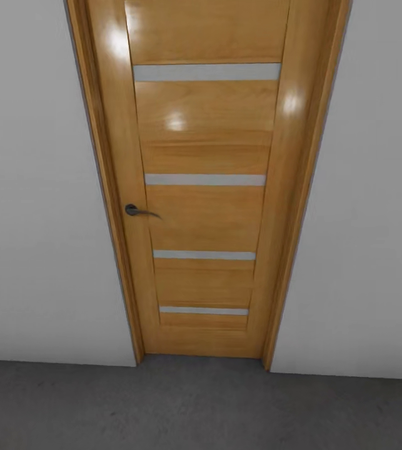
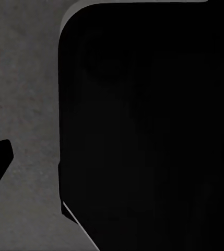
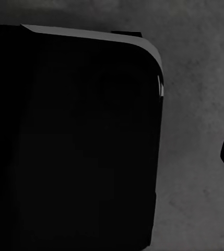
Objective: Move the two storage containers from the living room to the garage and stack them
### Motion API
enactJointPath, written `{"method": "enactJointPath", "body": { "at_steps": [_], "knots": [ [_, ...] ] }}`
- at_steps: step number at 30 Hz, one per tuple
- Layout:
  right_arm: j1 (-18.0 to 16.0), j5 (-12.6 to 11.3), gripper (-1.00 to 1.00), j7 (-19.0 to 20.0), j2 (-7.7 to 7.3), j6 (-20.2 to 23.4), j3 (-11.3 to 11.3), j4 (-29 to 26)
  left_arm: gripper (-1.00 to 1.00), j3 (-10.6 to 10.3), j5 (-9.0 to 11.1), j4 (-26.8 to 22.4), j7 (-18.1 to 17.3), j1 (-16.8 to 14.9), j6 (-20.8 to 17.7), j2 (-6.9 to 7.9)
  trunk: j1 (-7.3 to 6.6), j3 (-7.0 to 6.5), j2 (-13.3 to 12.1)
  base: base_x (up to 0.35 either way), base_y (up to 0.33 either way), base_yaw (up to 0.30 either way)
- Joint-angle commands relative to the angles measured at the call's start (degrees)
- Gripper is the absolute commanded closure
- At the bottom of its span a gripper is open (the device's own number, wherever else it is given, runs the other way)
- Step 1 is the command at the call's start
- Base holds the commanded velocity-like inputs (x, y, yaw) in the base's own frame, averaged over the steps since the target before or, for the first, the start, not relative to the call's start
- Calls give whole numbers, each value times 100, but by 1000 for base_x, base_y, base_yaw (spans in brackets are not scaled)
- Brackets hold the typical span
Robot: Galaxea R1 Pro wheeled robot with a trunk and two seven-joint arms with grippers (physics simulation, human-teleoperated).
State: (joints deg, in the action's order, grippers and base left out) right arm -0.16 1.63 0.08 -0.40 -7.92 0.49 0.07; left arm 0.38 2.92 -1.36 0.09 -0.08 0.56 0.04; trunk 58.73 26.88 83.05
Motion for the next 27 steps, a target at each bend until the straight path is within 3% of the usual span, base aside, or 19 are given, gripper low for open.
{"method": "enactJointPath", "body": {
  "at_steps": [1,27],
  "knots": [
    [-2,16,-100,1,0,-16,3,1,-100,2,35,-3,1,-2,8,1,0,5,3,6,2,0],
    [-2,-5,-100,-2,-3,-34,-5,1,-100,23,71,-7,0,-1,11,5,0,5,3,30,0,32]
  ]
}}
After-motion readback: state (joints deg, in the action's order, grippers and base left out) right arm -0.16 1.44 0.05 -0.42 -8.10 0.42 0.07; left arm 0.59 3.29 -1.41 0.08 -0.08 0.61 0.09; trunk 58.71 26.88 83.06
